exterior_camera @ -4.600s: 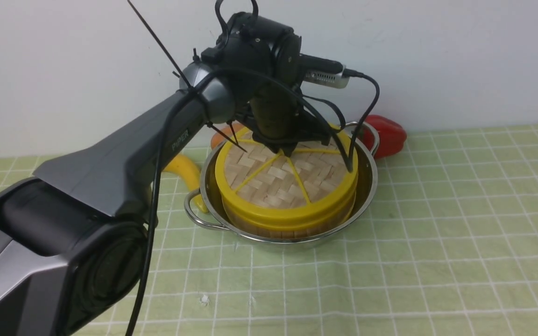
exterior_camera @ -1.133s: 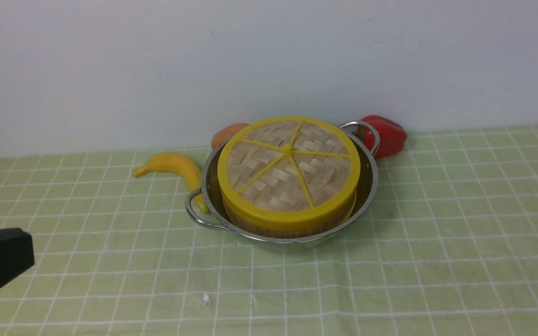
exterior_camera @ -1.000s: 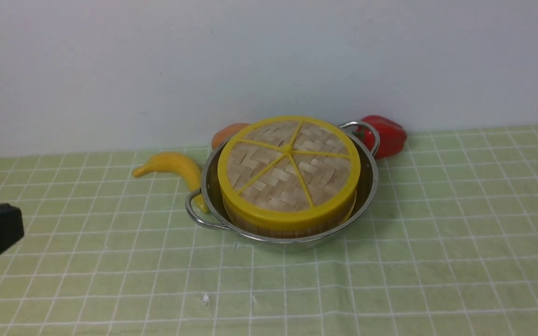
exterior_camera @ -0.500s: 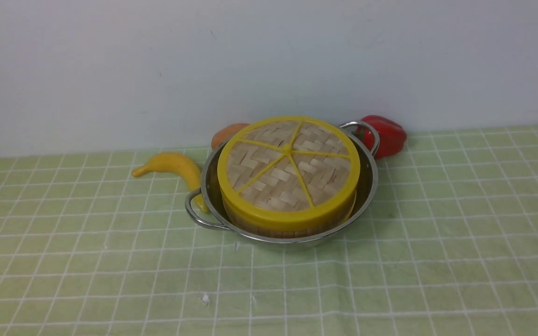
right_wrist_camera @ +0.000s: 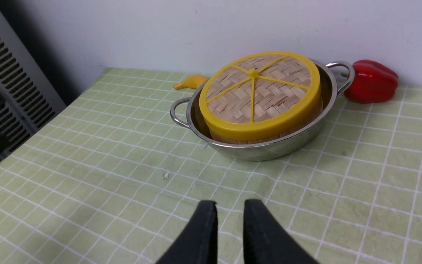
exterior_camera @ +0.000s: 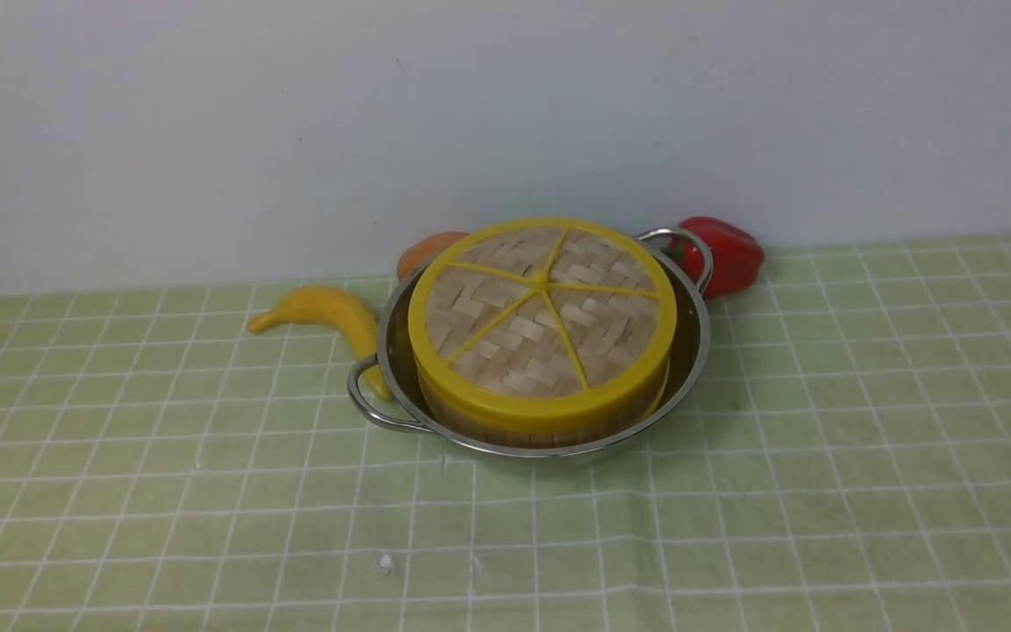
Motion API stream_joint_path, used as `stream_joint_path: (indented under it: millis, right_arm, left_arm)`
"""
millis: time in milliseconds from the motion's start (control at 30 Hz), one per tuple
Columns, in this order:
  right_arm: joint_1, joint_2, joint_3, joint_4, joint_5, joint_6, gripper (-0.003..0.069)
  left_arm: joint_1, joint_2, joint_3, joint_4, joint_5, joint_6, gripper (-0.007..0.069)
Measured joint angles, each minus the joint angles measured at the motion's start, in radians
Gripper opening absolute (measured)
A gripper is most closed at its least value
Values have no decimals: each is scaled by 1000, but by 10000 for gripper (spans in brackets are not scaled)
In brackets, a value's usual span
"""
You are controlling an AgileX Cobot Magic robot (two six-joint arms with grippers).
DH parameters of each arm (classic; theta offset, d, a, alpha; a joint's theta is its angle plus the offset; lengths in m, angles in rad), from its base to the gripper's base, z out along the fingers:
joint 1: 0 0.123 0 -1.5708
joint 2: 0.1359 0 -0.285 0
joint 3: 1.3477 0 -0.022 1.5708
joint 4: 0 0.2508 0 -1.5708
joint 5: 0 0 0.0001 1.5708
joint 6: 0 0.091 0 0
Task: Place the steamer in the pot on the green tablecloth, and put the lid on the steamer.
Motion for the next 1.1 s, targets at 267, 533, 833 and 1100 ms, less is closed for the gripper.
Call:
stream_joint_path:
  millis: [267,533,833,1100]
  right_arm:
    - [0,0,0,0,0,0,143]
    - [-72,-3,51,-81,-131,-116,162]
    - [-353,-66,424,-123,-583,-172,188]
    - [-409,-194,698,-117,-828,-178,214]
  left_arm:
    - [0,0,0,0,0,0,74]
    - [0,0,0,0,-1,0,96]
    - [0,0,0,0,-2,0,111]
    - [0,-1,0,0,-4,0,117]
